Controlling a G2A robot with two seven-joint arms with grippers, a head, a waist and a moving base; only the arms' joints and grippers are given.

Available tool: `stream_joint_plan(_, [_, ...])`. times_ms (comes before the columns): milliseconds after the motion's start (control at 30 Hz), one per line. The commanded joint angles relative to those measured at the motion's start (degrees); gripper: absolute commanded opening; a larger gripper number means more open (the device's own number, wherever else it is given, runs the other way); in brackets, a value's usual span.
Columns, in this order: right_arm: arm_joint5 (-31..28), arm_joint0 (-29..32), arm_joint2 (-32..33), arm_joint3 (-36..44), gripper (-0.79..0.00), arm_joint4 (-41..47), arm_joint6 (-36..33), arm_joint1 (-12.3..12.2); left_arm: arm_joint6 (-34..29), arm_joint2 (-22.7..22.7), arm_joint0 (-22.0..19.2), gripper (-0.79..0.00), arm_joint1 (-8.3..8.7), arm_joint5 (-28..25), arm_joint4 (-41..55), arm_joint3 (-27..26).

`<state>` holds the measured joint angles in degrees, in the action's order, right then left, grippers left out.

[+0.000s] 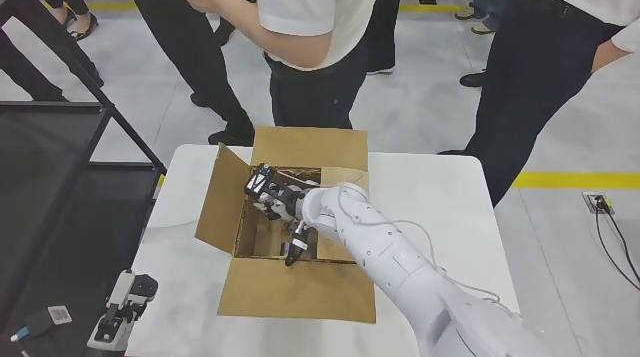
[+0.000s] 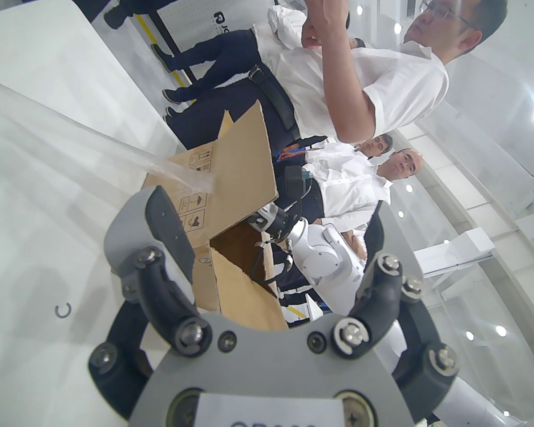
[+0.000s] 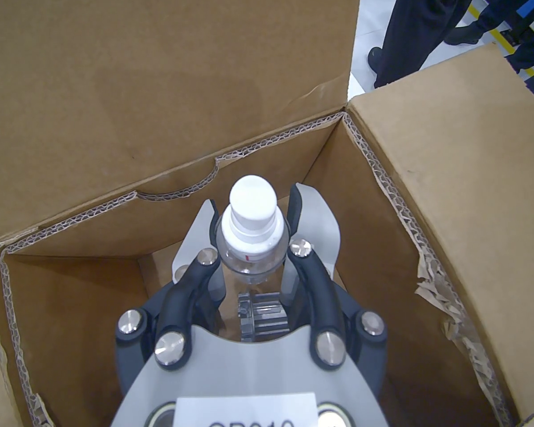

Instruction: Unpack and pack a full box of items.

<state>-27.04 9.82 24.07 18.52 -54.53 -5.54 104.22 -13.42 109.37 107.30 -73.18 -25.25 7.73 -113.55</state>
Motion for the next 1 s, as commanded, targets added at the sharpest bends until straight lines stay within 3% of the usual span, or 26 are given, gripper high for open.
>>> stream_joint_plan(0, [0.4,0.8,0.1,0.7,-0.785,-0.4,0.1,-0.1,0.1,0.0,0.0,0.000,-0.02,-0.1,0.0,-0.1])
stream_joint_plan(300, [3.2,2.6,-0.5,0.7,-0.785,-4.6,0.5,0.5,0.6,0.3,0.4,0.000,-0.15,0.0,-0.1,-0.2])
stream_joint_plan(700, [1.0,3.5,0.0,-3.4,-0.785,-6.1,2.8,1.7,1.1,0.1,0.8,0.000,-0.34,0.2,-1.1,-0.5])
stream_joint_plan(733, [0.8,3.5,0.0,-3.6,-0.748,-6.2,3.0,1.8,1.0,0.0,0.8,0.000,-0.34,0.2,-1.2,-0.5])
stream_joint_plan(767, [0.7,3.5,0.1,-3.9,-0.634,-6.2,3.3,1.8,1.1,0.0,0.8,0.000,-0.36,0.2,-1.3,-0.5])
stream_joint_plan(800, [0.5,3.5,0.2,-4.1,-0.582,-6.3,3.4,1.9,1.0,0.0,0.8,0.000,-0.37,0.3,-1.4,-0.6])
stream_joint_plan(900, [0.3,3.4,0.3,-4.6,-0.462,-6.7,3.9,2.1,1.1,-0.1,0.8,0.000,-0.40,0.4,-1.8,-0.7])
stream_joint_plan(967, [0.1,3.5,0.4,-4.9,-0.456,-6.9,4.2,2.2,1.2,-0.2,0.7,0.000,-0.43,0.4,-1.8,-0.8])
